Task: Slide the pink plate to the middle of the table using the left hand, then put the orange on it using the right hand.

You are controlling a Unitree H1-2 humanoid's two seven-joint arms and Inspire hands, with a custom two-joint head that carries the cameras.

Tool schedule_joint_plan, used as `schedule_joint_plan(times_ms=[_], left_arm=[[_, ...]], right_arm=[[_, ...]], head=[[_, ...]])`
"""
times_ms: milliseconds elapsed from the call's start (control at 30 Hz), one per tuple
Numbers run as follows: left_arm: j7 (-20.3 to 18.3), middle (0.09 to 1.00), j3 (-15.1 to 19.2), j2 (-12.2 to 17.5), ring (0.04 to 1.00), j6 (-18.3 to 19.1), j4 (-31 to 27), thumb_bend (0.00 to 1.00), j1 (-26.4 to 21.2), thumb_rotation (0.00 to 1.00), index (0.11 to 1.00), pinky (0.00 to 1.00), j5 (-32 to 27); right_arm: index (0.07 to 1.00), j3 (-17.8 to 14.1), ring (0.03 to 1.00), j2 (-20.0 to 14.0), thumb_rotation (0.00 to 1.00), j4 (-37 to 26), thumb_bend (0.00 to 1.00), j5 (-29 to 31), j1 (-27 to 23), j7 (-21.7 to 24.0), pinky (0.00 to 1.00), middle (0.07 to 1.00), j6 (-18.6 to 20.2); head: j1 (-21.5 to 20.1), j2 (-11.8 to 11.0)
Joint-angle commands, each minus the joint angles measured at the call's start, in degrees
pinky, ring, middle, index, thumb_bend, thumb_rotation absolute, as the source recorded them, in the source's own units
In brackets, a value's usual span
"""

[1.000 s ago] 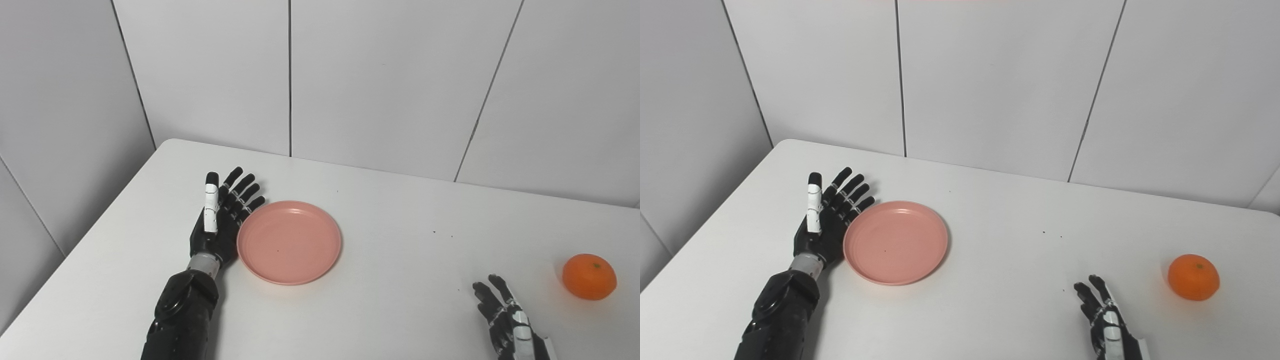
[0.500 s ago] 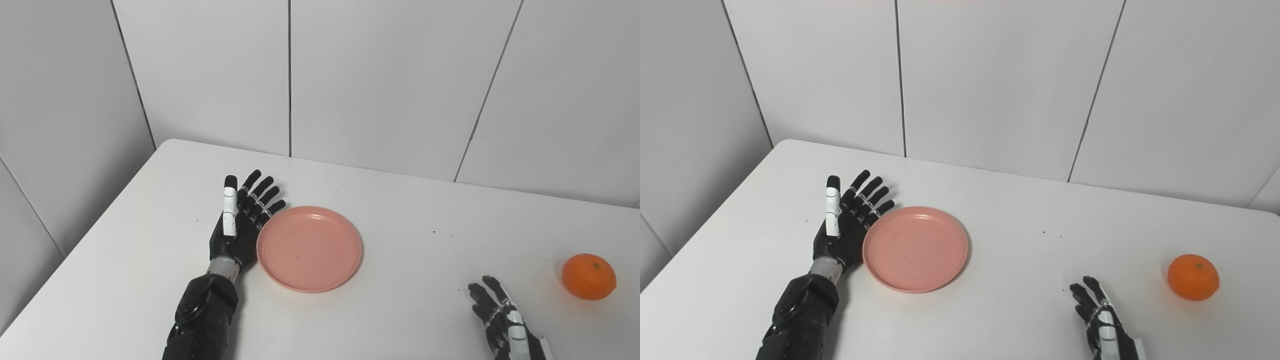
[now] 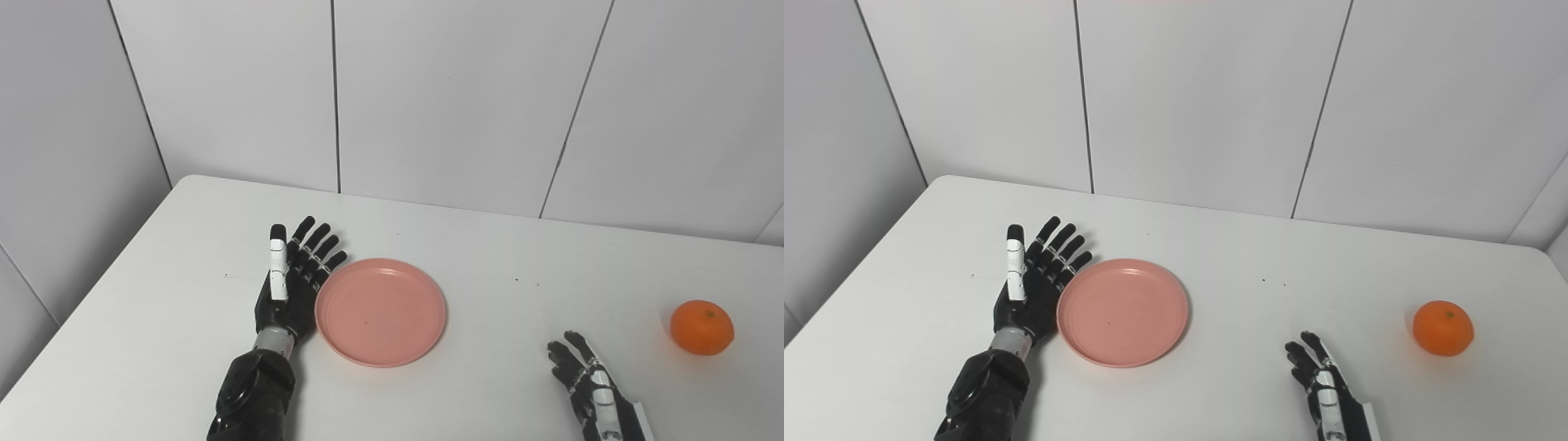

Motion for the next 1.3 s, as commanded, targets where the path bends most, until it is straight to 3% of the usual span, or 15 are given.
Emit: schedule_joint_plan(times_ms=[0, 733, 1000, 1267], left_arm=[[2.8, 0.846, -0.8, -1.2, 0.844, 6.2, 2.7, 0.80, 3.7, 0.78, 0.856, 0.73, 1.2], [5.1, 0.847, -0.9, -5.0, 0.848, 8.8, -0.4, 0.77, 3.1, 0.75, 0.861, 0.78, -0.2], [4.5, 0.835, -0.9, -5.8, 0.854, 9.7, -0.1, 0.77, 3.1, 0.75, 0.875, 0.79, -0.7], [4.5, 0.850, -1.8, -6.1, 0.859, 9.5, 0.3, 0.77, 3.7, 0.75, 0.871, 0.78, -0.3]], right_arm=[[0.863, 1.3, 0.864, 2.5, 0.94, 0.6, 0.79, 0.2, 3.0, -0.4, 0.90, 0.813, 2.3], [0.856, 5.0, 0.859, 3.4, 0.93, -0.9, 0.83, -1.0, 2.1, -4.7, 0.90, 0.809, 4.7], [0.858, 6.2, 0.860, 4.3, 0.92, -0.3, 0.85, -2.7, 1.7, -6.7, 0.90, 0.812, 4.0], [0.889, 6.0, 0.877, 6.4, 0.87, 1.1, 0.80, -4.3, 1.7, -10.2, 0.89, 0.875, 0.9]], head=[[-0.4, 0.0], [-5.6, 2.6], [-8.6, 2.8], [-9.3, 2.8]])
